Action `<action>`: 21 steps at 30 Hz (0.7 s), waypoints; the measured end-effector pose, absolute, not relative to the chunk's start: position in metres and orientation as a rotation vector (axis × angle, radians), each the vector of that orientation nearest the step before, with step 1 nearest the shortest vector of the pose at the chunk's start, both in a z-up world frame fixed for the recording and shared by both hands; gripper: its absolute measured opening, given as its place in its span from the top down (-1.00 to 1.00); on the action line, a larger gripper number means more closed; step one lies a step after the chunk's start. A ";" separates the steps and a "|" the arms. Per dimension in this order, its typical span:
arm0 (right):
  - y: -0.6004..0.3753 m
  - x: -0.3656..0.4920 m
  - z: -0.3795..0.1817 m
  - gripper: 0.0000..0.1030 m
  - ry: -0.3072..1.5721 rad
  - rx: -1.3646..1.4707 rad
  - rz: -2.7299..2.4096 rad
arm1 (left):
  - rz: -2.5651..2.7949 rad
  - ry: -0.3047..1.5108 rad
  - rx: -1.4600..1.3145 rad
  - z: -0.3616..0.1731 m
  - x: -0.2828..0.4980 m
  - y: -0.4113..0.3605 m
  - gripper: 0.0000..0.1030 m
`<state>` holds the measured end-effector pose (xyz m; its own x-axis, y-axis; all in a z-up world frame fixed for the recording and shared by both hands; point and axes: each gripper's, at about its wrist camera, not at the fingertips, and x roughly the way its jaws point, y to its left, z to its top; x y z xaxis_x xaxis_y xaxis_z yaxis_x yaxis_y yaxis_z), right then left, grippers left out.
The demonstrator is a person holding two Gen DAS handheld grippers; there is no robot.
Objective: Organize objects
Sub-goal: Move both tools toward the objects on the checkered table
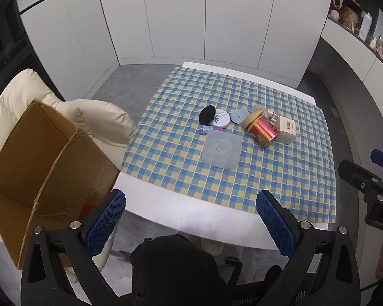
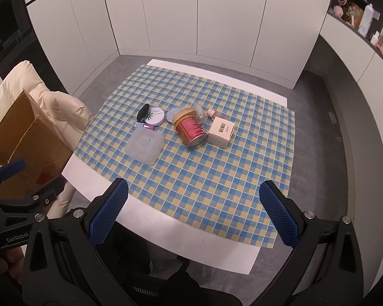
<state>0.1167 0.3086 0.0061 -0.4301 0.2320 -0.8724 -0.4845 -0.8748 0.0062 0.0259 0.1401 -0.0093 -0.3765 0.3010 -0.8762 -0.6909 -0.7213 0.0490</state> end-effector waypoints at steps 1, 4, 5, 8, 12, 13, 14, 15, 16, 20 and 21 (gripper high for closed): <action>0.312 0.115 0.004 -1.00 0.361 -1.363 2.317 | 2.111 0.553 -1.233 -0.012 0.024 0.144 -0.98; 0.321 0.110 -0.001 -1.00 0.343 -1.371 2.309 | 2.087 0.556 -1.242 -0.018 0.021 0.158 -0.98; 0.322 0.107 -0.003 -1.00 0.331 -1.374 2.306 | 2.081 0.559 -1.242 -0.019 0.021 0.161 -0.98; 0.325 0.103 -0.009 -1.00 0.296 -1.383 2.297 | 2.073 0.573 -1.231 -0.023 0.019 0.172 -0.98; 0.330 0.099 -0.018 -1.00 0.303 -1.394 2.296 | 2.074 0.583 -1.217 -0.028 0.014 0.182 -0.98; 0.332 0.098 -0.019 -1.00 0.303 -1.393 2.299 | 2.071 0.589 -1.220 -0.030 0.012 0.185 -0.98; 0.333 0.096 -0.021 -1.00 0.296 -1.391 2.303 | 2.067 0.594 -1.223 -0.033 0.011 0.188 -0.98; 0.334 0.095 -0.023 -1.00 0.287 -1.390 2.305 | 2.061 0.599 -1.227 -0.035 0.010 0.190 -0.98; 0.335 0.094 -0.025 -1.00 0.277 -1.392 2.306 | 2.054 0.607 -1.233 -0.038 0.008 0.193 -0.98; 0.340 0.086 -0.034 -1.00 0.263 -1.392 2.308 | 2.045 0.628 -1.228 -0.046 0.004 0.205 -0.98; 0.342 0.084 -0.036 -1.00 0.261 -1.392 2.308 | 2.041 0.631 -1.227 -0.048 0.003 0.208 -0.98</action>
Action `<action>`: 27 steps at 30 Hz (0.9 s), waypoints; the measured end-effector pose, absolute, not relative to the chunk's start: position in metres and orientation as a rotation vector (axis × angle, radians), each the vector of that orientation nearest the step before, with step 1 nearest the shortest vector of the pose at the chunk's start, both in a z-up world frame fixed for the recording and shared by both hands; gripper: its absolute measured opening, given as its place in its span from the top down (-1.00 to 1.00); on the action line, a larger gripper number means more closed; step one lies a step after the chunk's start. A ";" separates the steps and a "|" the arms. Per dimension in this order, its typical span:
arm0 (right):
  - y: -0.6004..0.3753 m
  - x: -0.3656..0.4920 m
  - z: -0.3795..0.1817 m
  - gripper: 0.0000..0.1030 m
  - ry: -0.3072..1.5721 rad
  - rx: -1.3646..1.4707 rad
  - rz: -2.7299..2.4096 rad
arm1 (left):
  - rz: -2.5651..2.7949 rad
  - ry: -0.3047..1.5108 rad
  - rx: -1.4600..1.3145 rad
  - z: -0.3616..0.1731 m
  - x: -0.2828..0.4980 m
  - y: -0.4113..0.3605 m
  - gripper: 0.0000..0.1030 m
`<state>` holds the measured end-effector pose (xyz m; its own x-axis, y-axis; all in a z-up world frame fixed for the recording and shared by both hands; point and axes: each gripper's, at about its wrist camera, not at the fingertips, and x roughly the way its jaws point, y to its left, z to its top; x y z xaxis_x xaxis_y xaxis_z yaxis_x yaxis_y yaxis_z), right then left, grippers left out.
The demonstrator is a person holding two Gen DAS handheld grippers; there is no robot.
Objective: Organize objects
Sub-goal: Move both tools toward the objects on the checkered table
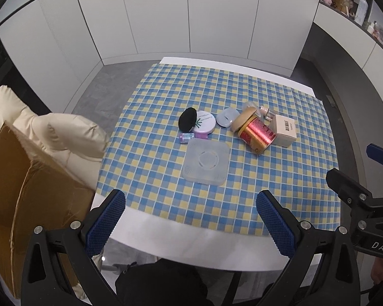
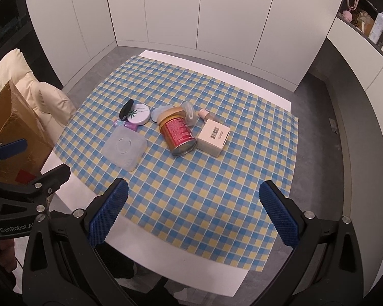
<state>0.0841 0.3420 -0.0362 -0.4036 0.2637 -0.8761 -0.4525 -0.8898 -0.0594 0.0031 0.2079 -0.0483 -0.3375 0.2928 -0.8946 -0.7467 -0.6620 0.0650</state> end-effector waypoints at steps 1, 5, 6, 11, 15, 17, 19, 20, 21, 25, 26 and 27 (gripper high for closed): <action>0.344 0.082 -0.038 -1.00 0.259 -1.391 2.310 | 2.034 0.633 -1.227 -0.051 0.001 0.212 -0.98; 0.354 0.072 -0.049 -1.00 0.266 -1.397 2.304 | 2.019 0.652 -1.237 -0.062 -0.007 0.226 -0.98; 0.357 0.070 -0.052 -1.00 0.269 -1.403 2.303 | 2.019 0.652 -1.239 -0.064 -0.009 0.228 -0.98; 0.368 0.057 -0.071 -0.94 0.252 -1.448 2.301 | 1.991 0.680 -1.264 -0.086 -0.022 0.244 -0.98; 0.376 0.046 -0.086 -0.93 0.262 -1.481 2.299 | 1.966 0.700 -1.306 -0.108 -0.032 0.253 -0.97; 0.379 0.040 -0.094 -0.87 0.255 -1.500 2.299 | 1.954 0.701 -1.330 -0.119 -0.036 0.256 -0.95; 0.382 0.034 -0.103 -0.84 0.247 -1.521 2.298 | 1.948 0.707 -1.345 -0.128 -0.039 0.259 -0.92; 0.384 0.031 -0.107 -0.82 0.249 -1.530 2.299 | 1.942 0.714 -1.355 -0.134 -0.040 0.261 -0.92; 0.385 0.029 -0.110 -0.80 0.252 -1.538 2.302 | 1.937 0.719 -1.362 -0.137 -0.041 0.263 -0.91; 0.388 0.017 -0.124 -0.79 0.235 -1.564 2.307 | 1.919 0.726 -1.387 -0.152 -0.044 0.269 -0.91; 0.388 0.014 -0.127 -0.79 0.231 -1.569 2.308 | 1.917 0.727 -1.391 -0.155 -0.044 0.270 -0.91; 0.389 0.012 -0.129 -0.78 0.232 -1.571 2.310 | 1.914 0.730 -1.397 -0.157 -0.045 0.270 -0.91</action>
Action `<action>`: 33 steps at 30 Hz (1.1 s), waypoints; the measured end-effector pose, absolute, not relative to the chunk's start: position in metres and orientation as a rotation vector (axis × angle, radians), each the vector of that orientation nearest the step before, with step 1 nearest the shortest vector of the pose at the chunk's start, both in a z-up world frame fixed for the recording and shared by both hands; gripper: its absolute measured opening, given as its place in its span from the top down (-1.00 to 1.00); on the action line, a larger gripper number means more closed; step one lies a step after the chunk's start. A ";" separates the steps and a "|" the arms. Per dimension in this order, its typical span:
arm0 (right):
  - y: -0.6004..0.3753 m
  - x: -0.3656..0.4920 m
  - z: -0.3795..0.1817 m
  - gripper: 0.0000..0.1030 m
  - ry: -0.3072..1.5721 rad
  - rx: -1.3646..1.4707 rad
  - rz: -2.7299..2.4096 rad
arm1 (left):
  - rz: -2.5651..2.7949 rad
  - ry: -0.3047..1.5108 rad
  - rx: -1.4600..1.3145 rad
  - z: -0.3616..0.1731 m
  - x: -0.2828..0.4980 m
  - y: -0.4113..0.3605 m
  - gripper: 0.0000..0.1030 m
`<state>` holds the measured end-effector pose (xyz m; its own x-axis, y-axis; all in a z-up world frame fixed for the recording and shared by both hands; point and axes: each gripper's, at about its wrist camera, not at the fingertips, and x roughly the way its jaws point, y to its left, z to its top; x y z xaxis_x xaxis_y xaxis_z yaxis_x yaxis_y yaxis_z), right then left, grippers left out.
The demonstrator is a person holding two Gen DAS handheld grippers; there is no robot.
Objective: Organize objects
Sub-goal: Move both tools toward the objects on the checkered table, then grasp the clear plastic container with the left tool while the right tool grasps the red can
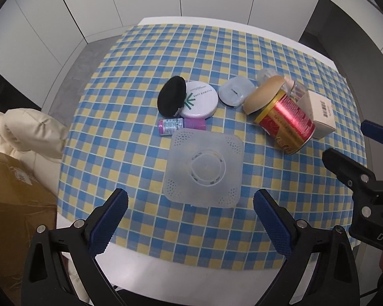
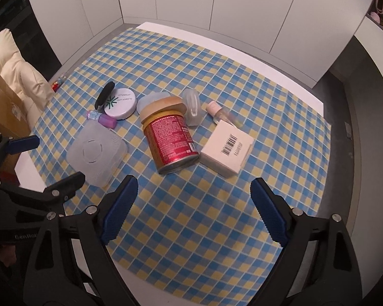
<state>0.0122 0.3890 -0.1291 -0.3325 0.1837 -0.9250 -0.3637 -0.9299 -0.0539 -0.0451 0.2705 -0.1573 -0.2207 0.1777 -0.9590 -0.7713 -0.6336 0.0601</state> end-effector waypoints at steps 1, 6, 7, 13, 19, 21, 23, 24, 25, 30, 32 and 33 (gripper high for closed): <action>0.390 0.010 -0.132 -0.78 0.236 -1.575 2.312 | 1.909 0.734 -1.408 -0.162 -0.046 0.272 -0.91; 0.393 -0.003 -0.144 -0.78 0.244 -1.601 2.312 | 1.895 0.747 -1.436 -0.179 -0.053 0.278 -0.91; 0.393 -0.005 -0.146 -0.78 0.243 -1.608 2.313 | 1.887 0.743 -1.449 -0.184 -0.054 0.279 -0.91; 0.393 -0.017 -0.157 -0.78 0.220 -1.644 2.323 | 1.870 0.747 -1.484 -0.203 -0.057 0.283 -0.91; 0.394 -0.027 -0.163 -0.78 0.202 -1.662 2.330 | 1.874 0.703 -1.516 -0.215 -0.066 0.284 -0.84; 0.395 -0.032 -0.166 -0.78 0.197 -1.669 2.334 | 1.862 0.689 -1.525 -0.218 -0.068 0.285 -0.76; 0.396 -0.037 -0.167 -0.77 0.203 -1.676 2.336 | 1.870 0.690 -1.514 -0.220 -0.068 0.287 -0.70; 0.396 -0.039 -0.168 -0.72 0.204 -1.680 2.341 | 1.872 0.694 -1.508 -0.220 -0.068 0.287 -0.70; 0.396 -0.042 -0.169 -0.68 0.198 -1.689 2.346 | 1.873 0.693 -1.506 -0.220 -0.069 0.288 -0.67; 0.387 -0.054 -0.175 -0.60 0.107 -1.728 2.363 | 1.890 0.654 -1.524 -0.220 -0.076 0.284 -0.59; 0.384 -0.057 -0.177 -0.59 0.076 -1.733 2.366 | 1.901 0.655 -1.528 -0.221 -0.078 0.281 -0.59; 0.383 -0.059 -0.178 -0.59 0.068 -1.734 2.367 | 1.907 0.653 -1.531 -0.222 -0.079 0.279 -0.59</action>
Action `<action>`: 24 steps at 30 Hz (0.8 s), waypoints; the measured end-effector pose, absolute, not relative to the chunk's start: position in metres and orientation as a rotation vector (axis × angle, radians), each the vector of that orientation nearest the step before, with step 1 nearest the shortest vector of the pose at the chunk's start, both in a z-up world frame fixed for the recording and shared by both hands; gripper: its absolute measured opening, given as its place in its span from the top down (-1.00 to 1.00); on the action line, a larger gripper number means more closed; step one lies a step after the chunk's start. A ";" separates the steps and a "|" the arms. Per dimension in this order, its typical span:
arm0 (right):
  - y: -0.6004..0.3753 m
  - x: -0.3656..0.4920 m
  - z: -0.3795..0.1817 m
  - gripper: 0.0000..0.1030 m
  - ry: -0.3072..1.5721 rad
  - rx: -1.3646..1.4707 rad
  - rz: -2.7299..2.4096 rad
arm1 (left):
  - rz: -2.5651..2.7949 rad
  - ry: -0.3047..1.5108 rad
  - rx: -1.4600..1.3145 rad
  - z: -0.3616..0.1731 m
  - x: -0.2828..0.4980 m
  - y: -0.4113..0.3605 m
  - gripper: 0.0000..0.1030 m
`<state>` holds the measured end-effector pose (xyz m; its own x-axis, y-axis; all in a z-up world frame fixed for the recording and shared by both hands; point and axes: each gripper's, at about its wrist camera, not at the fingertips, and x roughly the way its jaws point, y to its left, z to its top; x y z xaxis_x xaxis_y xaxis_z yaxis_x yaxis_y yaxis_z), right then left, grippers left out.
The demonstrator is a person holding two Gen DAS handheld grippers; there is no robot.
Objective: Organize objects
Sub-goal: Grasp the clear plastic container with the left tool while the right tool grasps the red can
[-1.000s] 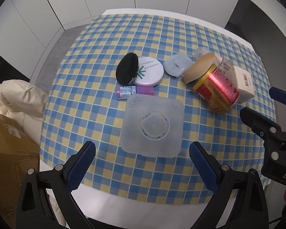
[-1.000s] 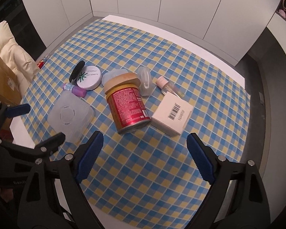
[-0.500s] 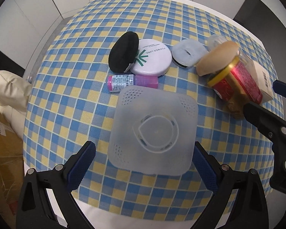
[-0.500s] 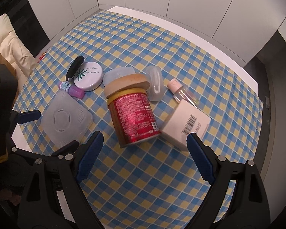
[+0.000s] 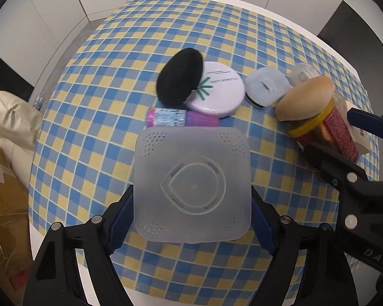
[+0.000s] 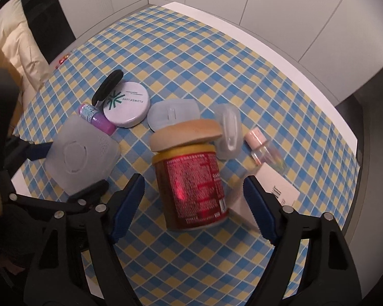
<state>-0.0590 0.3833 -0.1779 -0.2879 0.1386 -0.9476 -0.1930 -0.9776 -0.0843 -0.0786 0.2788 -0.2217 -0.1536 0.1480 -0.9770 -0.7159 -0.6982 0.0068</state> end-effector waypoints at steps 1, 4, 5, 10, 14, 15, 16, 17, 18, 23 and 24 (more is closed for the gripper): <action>0.383 -0.061 -0.178 -0.57 0.066 -1.735 2.370 | 1.913 0.653 -1.536 -0.222 -0.079 0.276 -0.59; 0.379 -0.065 -0.182 -0.28 0.079 -1.770 2.372 | 1.924 0.647 -1.549 -0.224 -0.081 0.269 -0.59; 0.378 -0.067 -0.182 -0.27 0.084 -1.775 2.381 | 1.928 0.644 -1.552 -0.224 -0.082 0.267 -0.59; 0.375 -0.070 -0.195 -0.27 0.100 -1.834 2.353 | 1.934 0.644 -1.562 -0.228 -0.081 0.258 -0.59; 0.377 -0.069 -0.210 -0.19 0.140 -1.872 2.323 | 1.938 0.648 -1.560 -0.232 -0.077 0.253 -0.59; 0.378 -0.069 -0.212 -0.09 0.144 -1.876 2.320 | 1.938 0.649 -1.559 -0.233 -0.076 0.252 -0.59; 0.379 -0.067 -0.212 -0.09 0.160 -1.866 2.327 | 1.938 0.650 -1.558 -0.233 -0.074 0.251 -0.59; 0.379 -0.066 -0.212 -0.09 0.166 -1.865 2.326 | 1.937 0.650 -1.558 -0.234 -0.073 0.250 -0.59; 0.379 -0.065 -0.212 -0.09 0.170 -1.867 2.324 | 1.936 0.648 -1.556 -0.234 -0.071 0.250 -0.59; 0.381 -0.062 -0.211 -0.09 0.202 -1.867 2.319 | 1.943 0.646 -1.527 -0.228 -0.061 0.245 -0.58; 0.382 -0.059 -0.210 -0.09 0.215 -1.862 2.319 | 1.945 0.646 -1.520 -0.227 -0.059 0.244 -0.58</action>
